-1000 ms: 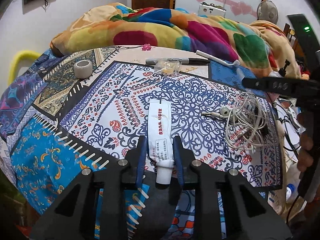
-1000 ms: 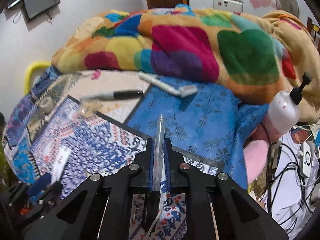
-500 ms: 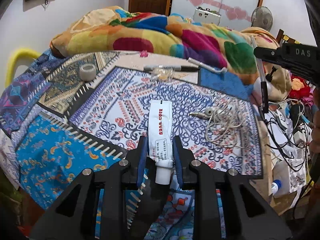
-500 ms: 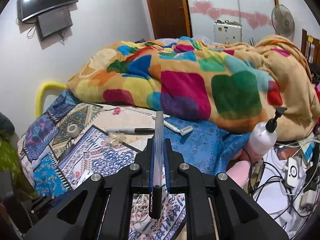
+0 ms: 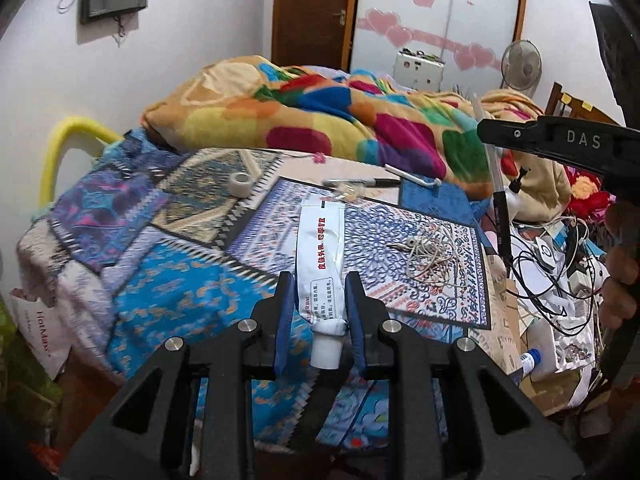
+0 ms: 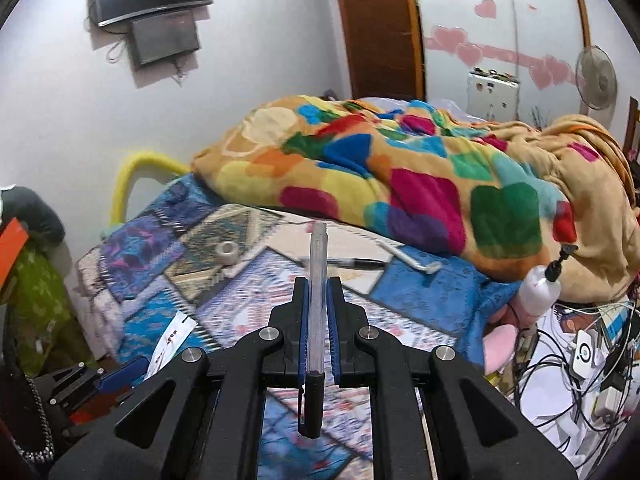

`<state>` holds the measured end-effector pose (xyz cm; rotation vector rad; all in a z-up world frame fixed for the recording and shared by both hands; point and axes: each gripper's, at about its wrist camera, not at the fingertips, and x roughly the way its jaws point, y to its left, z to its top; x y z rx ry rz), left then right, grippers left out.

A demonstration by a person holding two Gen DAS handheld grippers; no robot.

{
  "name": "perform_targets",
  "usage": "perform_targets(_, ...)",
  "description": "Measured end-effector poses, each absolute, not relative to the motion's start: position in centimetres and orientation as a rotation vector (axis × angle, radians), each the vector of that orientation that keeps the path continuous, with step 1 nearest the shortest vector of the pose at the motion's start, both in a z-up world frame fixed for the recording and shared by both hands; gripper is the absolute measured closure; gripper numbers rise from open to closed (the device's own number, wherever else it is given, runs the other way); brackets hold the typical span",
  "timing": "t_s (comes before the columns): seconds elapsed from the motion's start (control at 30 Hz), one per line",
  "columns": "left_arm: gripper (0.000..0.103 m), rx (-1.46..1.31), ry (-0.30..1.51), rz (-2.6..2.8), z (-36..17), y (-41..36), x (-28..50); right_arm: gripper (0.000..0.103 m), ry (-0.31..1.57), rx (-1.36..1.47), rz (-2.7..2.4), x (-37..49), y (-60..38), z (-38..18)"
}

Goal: Collect trash
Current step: 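Carry the tube and pen over the white bin with both grippers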

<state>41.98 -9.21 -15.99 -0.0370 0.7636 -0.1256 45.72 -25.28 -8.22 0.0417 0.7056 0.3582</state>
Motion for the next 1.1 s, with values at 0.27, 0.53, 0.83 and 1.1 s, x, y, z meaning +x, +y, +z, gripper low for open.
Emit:
perform_targets(0.27,0.078,-0.089,0.734,-0.035,-13.7,-3.4,37.1,0.095,0.692,0.009,0.467,41.8,-19.4,-6.6)
perform_targets(0.53,0.078,-0.115,0.730,0.082,-13.5,3.6,32.4,0.095,0.709,-0.045,0.605,38.3,-11.9,-6.7)
perform_targets(0.83,0.078,-0.169,0.765,0.227,-15.4,11.1,27.9,0.095,0.764,-0.104,0.761,35.6,-3.5,-9.2)
perform_targets(1.1,0.078,-0.196,0.849,0.322,-19.6,16.1,25.5,0.095,0.871,-0.170,0.867,33.5,3.2,-13.3)
